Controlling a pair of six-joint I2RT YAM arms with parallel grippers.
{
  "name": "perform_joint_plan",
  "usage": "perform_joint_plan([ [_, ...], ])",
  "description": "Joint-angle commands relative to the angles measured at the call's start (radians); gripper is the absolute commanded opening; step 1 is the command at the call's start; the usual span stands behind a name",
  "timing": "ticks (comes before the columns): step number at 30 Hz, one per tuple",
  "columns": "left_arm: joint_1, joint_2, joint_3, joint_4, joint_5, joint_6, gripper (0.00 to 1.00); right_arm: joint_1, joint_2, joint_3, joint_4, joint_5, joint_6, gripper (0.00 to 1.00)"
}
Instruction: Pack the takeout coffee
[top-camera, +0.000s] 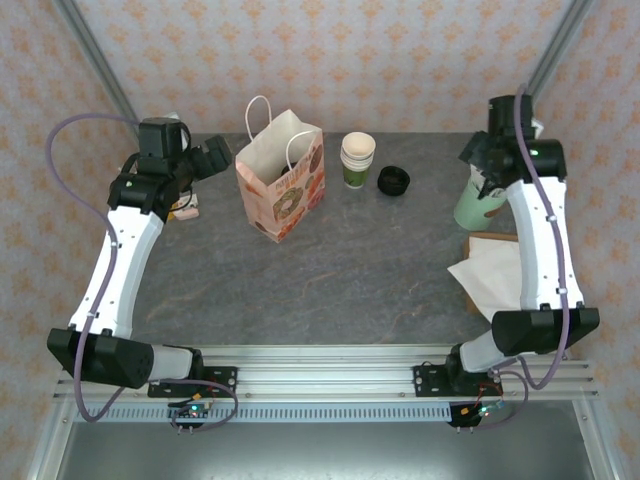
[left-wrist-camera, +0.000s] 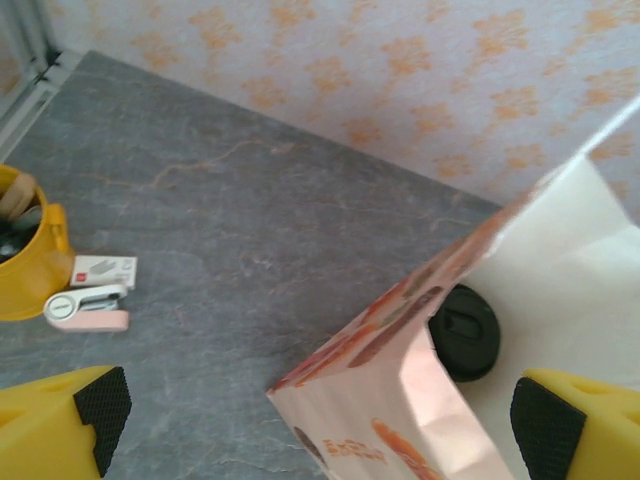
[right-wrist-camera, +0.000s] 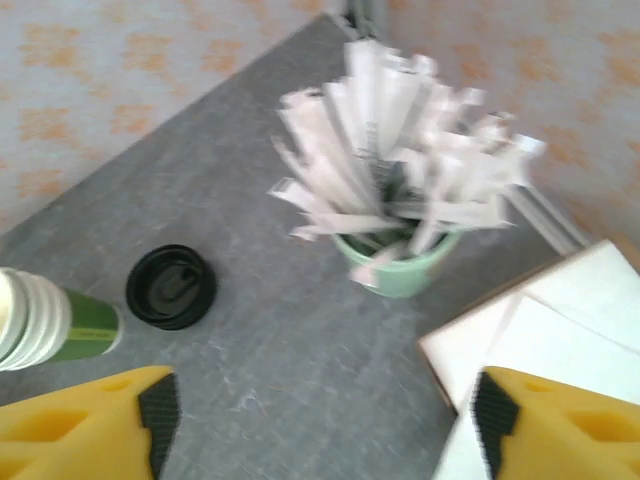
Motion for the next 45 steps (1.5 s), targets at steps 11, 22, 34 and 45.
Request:
perform_joint_plan([
  [11, 0.019, 0.036, -0.007, -0.04, -0.009, -0.13, 1.0, -0.053, 0.284, 0.171, -0.234, -0.103, -0.283, 0.35],
  [22, 0.019, 0.067, 0.026, -0.06, 0.009, -0.096, 1.0, -0.053, 0.404, 0.176, -0.183, 0.113, -0.316, 0.35],
  [34, 0.019, 0.184, 0.098, 0.016, 0.145, 0.068, 1.0, -0.052, 0.434, 0.234, -0.176, 0.04, -0.305, 0.03],
  [45, 0.015, 0.389, 0.287, 0.012, 0.306, 0.234, 0.86, 0.11, 0.216, 0.383, -0.412, 0.064, -0.193, 0.0],
])
